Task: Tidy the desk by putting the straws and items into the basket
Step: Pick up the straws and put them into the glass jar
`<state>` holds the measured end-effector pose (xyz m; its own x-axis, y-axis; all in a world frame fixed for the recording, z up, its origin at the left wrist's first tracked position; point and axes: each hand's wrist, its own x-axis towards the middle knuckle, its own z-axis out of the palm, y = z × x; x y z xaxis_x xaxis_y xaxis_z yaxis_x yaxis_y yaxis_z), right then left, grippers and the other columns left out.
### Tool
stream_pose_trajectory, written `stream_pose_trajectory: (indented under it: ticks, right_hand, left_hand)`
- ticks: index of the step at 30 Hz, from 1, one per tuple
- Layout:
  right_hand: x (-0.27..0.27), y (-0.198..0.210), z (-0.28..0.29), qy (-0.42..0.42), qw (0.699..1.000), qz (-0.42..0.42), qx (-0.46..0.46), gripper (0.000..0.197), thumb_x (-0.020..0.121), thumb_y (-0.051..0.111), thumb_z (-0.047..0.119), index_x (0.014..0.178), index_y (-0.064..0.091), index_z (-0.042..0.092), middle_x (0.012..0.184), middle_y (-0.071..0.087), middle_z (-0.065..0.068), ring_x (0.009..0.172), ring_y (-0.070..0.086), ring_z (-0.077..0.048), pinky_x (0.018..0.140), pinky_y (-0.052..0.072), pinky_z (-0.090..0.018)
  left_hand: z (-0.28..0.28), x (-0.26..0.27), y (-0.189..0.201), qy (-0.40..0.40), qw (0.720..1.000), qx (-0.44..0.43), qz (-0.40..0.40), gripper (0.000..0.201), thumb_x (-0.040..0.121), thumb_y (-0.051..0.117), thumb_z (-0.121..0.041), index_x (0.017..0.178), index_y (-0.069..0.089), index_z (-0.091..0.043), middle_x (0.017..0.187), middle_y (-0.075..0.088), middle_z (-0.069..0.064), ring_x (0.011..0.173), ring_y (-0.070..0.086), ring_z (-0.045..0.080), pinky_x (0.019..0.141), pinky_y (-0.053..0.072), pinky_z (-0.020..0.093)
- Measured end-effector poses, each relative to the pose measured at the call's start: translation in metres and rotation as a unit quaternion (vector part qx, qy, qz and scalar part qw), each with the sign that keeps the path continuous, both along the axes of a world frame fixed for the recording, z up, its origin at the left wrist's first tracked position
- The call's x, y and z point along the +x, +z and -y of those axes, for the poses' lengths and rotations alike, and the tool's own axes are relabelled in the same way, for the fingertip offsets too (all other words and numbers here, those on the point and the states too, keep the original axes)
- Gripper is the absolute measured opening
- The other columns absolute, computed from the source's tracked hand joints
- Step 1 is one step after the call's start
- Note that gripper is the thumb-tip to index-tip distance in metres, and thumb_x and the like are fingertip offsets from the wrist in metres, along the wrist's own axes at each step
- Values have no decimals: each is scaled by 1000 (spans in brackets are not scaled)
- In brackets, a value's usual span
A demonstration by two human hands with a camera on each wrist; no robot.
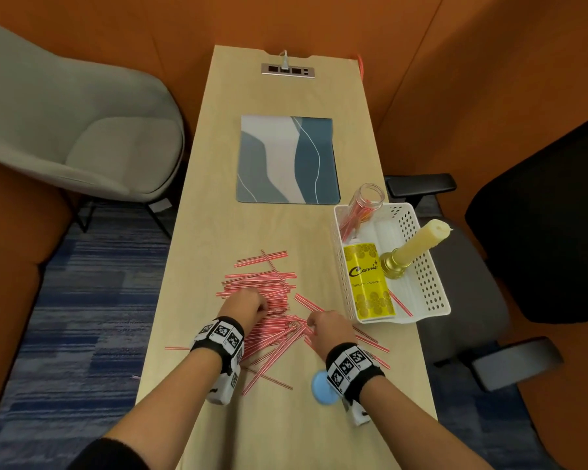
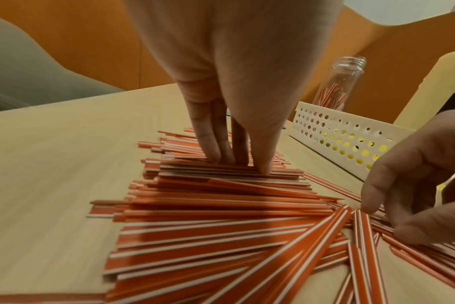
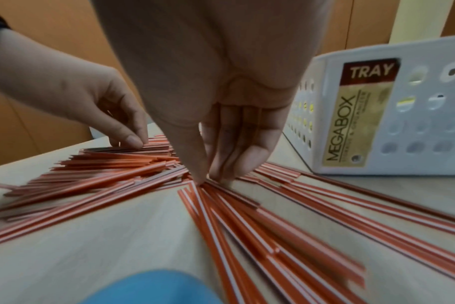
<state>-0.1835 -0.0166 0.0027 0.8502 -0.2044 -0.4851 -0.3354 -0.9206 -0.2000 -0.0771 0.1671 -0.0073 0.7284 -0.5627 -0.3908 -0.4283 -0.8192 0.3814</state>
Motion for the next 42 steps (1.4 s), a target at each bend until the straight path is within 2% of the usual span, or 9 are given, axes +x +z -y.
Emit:
stream_pose_trajectory:
  ticks: [4, 9, 13, 18, 23, 27, 31, 37, 42]
  right_hand:
    - [1, 2, -1, -7, 1000, -8, -11, 29, 93, 57, 10, 116, 68, 23, 112, 68, -5, 103, 65, -24, 85, 51, -31]
    - [1, 10, -3, 6, 999, -33, -26, 25, 91, 53, 9, 106, 73, 14, 107, 67, -8, 99, 66, -26, 85, 54, -34]
    - [-2, 19, -2, 5, 998, -40, -45, 24, 92, 52, 9, 111, 67, 10, 111, 62, -9, 102, 65, -27, 86, 53, -35]
    - [2, 40, 6, -21, 1000, -3, -19, 26, 89, 53, 9, 110, 68, 15, 111, 64, -5, 103, 64, -25, 87, 53, -32]
    - [8, 52, 10, -85, 992, 42, 89, 21, 81, 56, 11, 91, 71, 21, 93, 68, -2, 85, 64, -19, 74, 50, -24]
    - [7, 50, 11, -74, 986, 54, 140, 23, 83, 54, 7, 93, 71, 19, 73, 60, 3, 67, 55, -12, 69, 44, -21]
    - [10, 62, 22, -77, 973, 96, 193, 21, 80, 58, 5, 89, 72, 17, 66, 60, 8, 58, 53, -3, 64, 45, -21]
    - [58, 149, 91, -191, 906, 322, 197, 13, 84, 72, 19, 91, 64, 24, 79, 67, 7, 72, 63, -5, 68, 50, -15]
    - [104, 207, 141, -259, 794, 518, 186, 13, 86, 69, 10, 95, 62, 16, 78, 67, 5, 63, 60, 2, 62, 46, -5]
  left_hand:
    - [0, 1, 1, 0, 1000, -5, 6, 20, 97, 55, -20, 104, 73, -16, 108, 68, 2, 97, 64, 21, 85, 51, 30]
    - [-6, -3, -4, -39, 999, -9, 10, 31, 90, 68, -34, 118, 67, -21, 112, 65, -1, 103, 61, 20, 88, 51, 34]
    - [-4, -2, -3, -54, 998, 3, 33, 17, 93, 62, -24, 104, 73, -16, 107, 67, 1, 100, 63, 22, 85, 51, 32]
    - [-3, 0, 5, -36, 999, -18, 23, 22, 96, 60, -23, 113, 73, -20, 111, 72, -1, 100, 66, 20, 88, 52, 30]
    - [-5, 3, 11, -33, 998, -37, 28, 21, 97, 58, -19, 111, 74, -20, 111, 62, 4, 94, 61, 21, 77, 42, 23]
    - [-5, 5, 16, -13, 998, -58, 16, 19, 94, 63, -18, 109, 75, -19, 110, 71, -1, 100, 64, 17, 85, 46, 23]
    - [-2, 7, 21, 28, 995, -98, 19, 13, 89, 71, -28, 100, 77, -24, 99, 74, -7, 89, 65, 9, 85, 52, 24]
    - [26, 28, 57, 126, 951, -283, 9, 11, 77, 83, -23, 86, 77, -25, 73, 71, -14, 69, 66, 0, 73, 53, 17]
    - [70, 63, 116, 164, 891, -423, 11, 9, 75, 84, -14, 78, 77, -18, 74, 74, -5, 68, 70, 8, 70, 55, 18]
